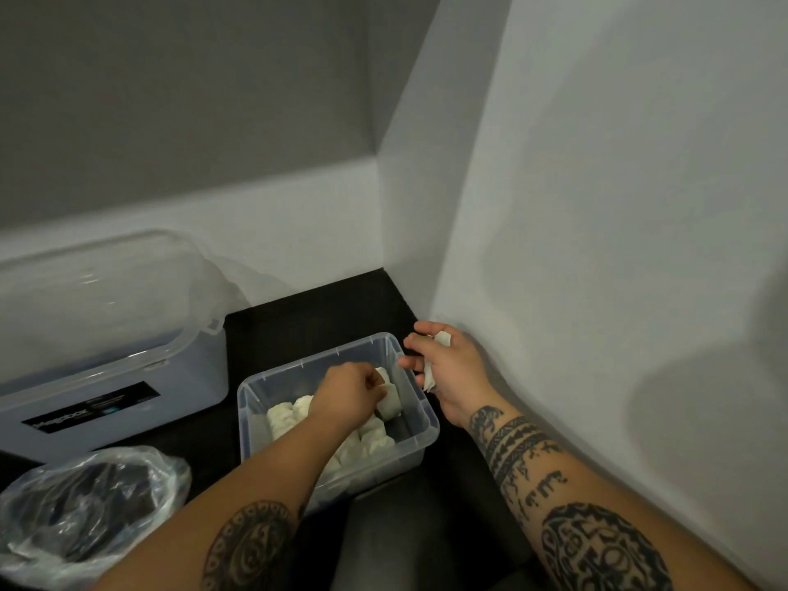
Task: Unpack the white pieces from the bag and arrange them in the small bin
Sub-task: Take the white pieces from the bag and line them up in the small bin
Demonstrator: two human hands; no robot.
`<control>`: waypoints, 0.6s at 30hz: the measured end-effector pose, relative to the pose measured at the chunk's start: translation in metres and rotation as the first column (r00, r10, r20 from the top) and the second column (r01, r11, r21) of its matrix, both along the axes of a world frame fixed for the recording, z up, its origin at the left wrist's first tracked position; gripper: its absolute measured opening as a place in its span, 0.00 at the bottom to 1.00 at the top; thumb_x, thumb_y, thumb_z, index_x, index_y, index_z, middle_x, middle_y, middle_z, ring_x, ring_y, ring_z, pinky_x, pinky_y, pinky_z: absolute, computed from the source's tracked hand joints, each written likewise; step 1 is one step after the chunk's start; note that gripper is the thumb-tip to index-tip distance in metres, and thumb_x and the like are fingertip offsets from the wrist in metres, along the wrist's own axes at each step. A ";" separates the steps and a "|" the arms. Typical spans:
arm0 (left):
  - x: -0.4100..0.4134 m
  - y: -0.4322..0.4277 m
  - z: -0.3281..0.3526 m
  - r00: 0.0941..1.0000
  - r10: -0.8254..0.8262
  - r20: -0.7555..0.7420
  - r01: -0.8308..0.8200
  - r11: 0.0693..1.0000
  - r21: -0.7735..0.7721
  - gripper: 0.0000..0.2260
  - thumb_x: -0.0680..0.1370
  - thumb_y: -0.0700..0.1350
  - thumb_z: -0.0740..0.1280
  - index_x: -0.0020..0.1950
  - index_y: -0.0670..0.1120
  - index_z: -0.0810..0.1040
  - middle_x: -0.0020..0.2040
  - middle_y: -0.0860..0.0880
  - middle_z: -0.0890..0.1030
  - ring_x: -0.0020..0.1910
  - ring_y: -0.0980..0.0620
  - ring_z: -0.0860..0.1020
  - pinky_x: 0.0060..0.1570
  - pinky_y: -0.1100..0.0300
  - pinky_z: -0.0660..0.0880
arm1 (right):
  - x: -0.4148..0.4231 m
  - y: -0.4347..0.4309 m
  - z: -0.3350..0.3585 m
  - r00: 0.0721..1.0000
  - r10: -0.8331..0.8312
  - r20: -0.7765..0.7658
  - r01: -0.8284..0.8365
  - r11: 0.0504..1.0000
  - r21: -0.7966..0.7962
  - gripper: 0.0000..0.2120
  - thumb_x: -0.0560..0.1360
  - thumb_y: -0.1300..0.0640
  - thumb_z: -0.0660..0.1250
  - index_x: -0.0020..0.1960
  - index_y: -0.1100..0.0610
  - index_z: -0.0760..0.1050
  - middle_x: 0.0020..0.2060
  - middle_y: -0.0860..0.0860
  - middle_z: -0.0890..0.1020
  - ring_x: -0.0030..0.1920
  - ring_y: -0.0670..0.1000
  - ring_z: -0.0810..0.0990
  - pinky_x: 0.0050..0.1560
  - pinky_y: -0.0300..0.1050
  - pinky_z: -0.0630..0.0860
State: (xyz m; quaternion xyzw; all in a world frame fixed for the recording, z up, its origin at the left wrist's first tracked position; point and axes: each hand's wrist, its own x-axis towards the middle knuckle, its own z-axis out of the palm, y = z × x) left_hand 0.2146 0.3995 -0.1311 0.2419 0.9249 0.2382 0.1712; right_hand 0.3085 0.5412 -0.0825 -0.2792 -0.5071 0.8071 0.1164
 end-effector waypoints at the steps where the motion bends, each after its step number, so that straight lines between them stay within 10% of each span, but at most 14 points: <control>1: 0.000 0.001 0.000 1.000 0.006 0.004 -0.006 1.000 -0.011 0.03 0.80 0.49 0.71 0.47 0.55 0.80 0.44 0.55 0.81 0.41 0.60 0.78 0.44 0.62 0.74 | 0.000 -0.001 0.001 1.000 0.003 -0.004 -0.003 1.000 0.002 0.12 0.78 0.64 0.70 0.60 0.55 0.77 0.43 0.55 0.86 0.36 0.50 0.84 0.36 0.45 0.76; 13: 0.005 0.001 0.010 0.990 -0.088 -0.110 0.073 0.989 -0.133 0.08 0.78 0.48 0.71 0.57 0.53 0.82 0.53 0.51 0.83 0.52 0.51 0.81 0.51 0.56 0.79 | 0.000 -0.005 0.010 1.000 -0.010 -0.003 0.009 0.999 -0.052 0.10 0.79 0.61 0.70 0.60 0.57 0.77 0.45 0.55 0.85 0.37 0.52 0.84 0.32 0.41 0.75; 18: 0.006 -0.006 0.038 0.981 -0.004 -0.195 0.015 0.998 0.055 0.04 0.81 0.50 0.67 0.52 0.54 0.81 0.46 0.52 0.83 0.41 0.57 0.79 0.41 0.59 0.78 | -0.005 -0.006 0.021 1.000 -0.021 -0.021 0.017 0.982 -0.190 0.14 0.82 0.54 0.67 0.64 0.58 0.73 0.47 0.57 0.83 0.36 0.53 0.84 0.28 0.39 0.73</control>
